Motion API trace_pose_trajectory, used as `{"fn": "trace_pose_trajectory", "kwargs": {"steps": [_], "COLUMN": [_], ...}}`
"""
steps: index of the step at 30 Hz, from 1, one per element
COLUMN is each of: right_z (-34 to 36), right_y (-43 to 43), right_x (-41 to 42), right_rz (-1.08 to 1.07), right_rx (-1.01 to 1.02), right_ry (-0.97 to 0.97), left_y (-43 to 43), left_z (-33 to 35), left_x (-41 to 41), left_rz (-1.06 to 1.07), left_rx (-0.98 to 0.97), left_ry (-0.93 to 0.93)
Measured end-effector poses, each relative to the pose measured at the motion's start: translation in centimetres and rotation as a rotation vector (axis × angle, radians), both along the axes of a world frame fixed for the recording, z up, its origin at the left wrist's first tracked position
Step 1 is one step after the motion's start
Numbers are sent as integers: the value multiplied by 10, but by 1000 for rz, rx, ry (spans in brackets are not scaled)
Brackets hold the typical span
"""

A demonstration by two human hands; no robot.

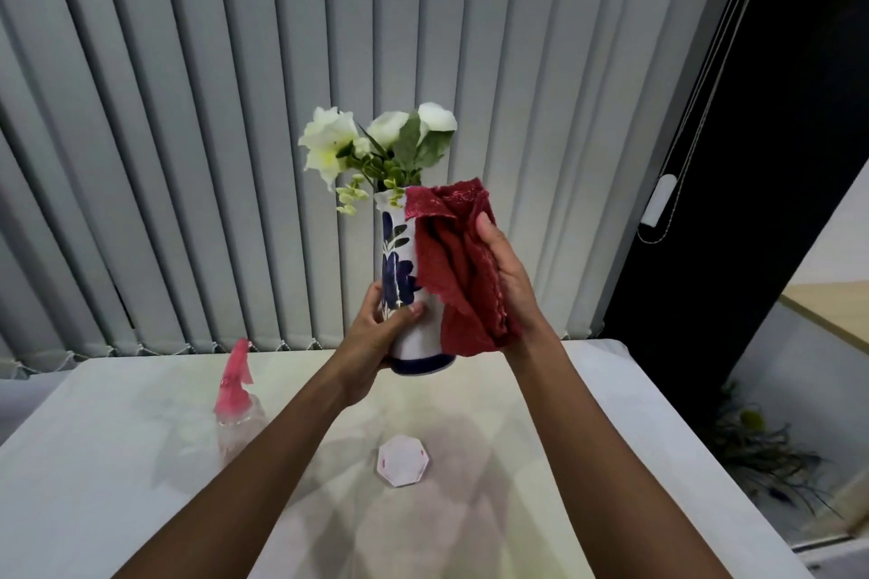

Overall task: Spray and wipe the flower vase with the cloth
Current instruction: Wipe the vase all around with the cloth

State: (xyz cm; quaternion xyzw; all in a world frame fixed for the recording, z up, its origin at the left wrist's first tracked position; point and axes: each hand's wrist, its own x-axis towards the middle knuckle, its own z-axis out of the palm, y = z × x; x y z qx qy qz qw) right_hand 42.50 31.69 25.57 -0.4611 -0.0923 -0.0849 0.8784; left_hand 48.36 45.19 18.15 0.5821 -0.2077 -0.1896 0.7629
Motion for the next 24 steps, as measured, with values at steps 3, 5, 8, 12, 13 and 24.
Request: {"fn": "trace_pose_trajectory", "kwargs": {"steps": [3,5,8,12,13,24], "right_z": [-6,-16,-31,-51,-57,-32], "right_y": [-5,-11,-13,7,16,14], "right_x": [5,5,1,-1,-4,12], "right_rz": [-145,-304,-476,-636,-660,-732], "right_rx": [-203,-396,-677,-1022,-1058,-1069], "right_ry": [-7,-1,-7,-1,-34,-130], "left_y": [-3,-3,1,-2,-2,10], "left_z": [-4,-5,-5,-3,-2,-13], "left_x": [-2,-2,1,3,2,4], "left_rz": [1,5,-8,5,15,-146], "left_rx": [-21,-52,-102,-143,-140,-52], "left_ry": [14,20,36,52,51,81]}}
